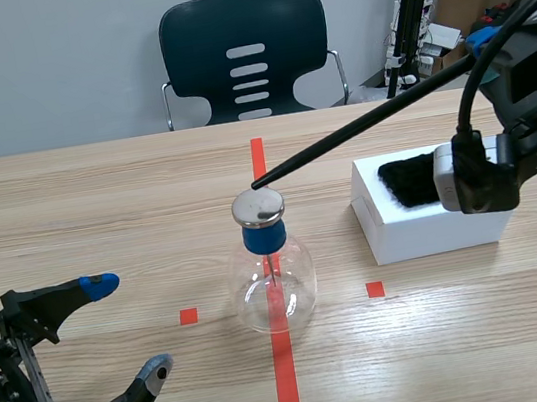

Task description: Do the electroscope experiment. hold the rod still at the electroscope

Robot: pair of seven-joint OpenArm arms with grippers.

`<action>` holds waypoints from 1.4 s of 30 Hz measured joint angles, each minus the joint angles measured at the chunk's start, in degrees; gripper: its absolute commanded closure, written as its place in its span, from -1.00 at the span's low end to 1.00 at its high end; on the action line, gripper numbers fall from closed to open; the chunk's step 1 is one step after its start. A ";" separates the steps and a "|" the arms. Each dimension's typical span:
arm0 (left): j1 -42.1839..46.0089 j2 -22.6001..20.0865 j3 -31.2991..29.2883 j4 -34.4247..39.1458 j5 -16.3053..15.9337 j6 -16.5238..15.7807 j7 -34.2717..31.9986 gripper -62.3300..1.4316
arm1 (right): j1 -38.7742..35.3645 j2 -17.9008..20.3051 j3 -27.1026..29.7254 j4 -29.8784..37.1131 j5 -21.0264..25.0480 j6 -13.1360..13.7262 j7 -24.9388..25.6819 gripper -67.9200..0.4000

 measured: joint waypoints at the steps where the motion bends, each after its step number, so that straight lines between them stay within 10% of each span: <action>1: 0.00 0.00 0.00 0.00 0.00 0.00 0.00 -1.00 | 0.00 0.00 0.00 0.00 0.00 0.00 0.00 0.98; 16: 0.00 0.00 0.00 0.00 0.00 0.00 0.00 -1.00 | -11.98 -1.40 10.95 7.43 9.73 -2.10 3.34 0.98; 25: -0.02 0.00 0.00 0.00 0.00 0.00 0.00 -1.00 | -27.41 -13.73 26.01 15.45 14.51 -2.75 16.74 0.98; 31: -0.02 0.00 0.00 0.00 0.02 0.00 0.02 -1.00 | -35.74 -22.47 30.99 15.54 17.25 -11.08 26.67 0.98; 42: -0.02 0.00 0.00 0.00 0.00 0.00 0.00 -1.00 | -44.52 -33.66 34.05 15.54 18.73 -11.32 36.44 0.98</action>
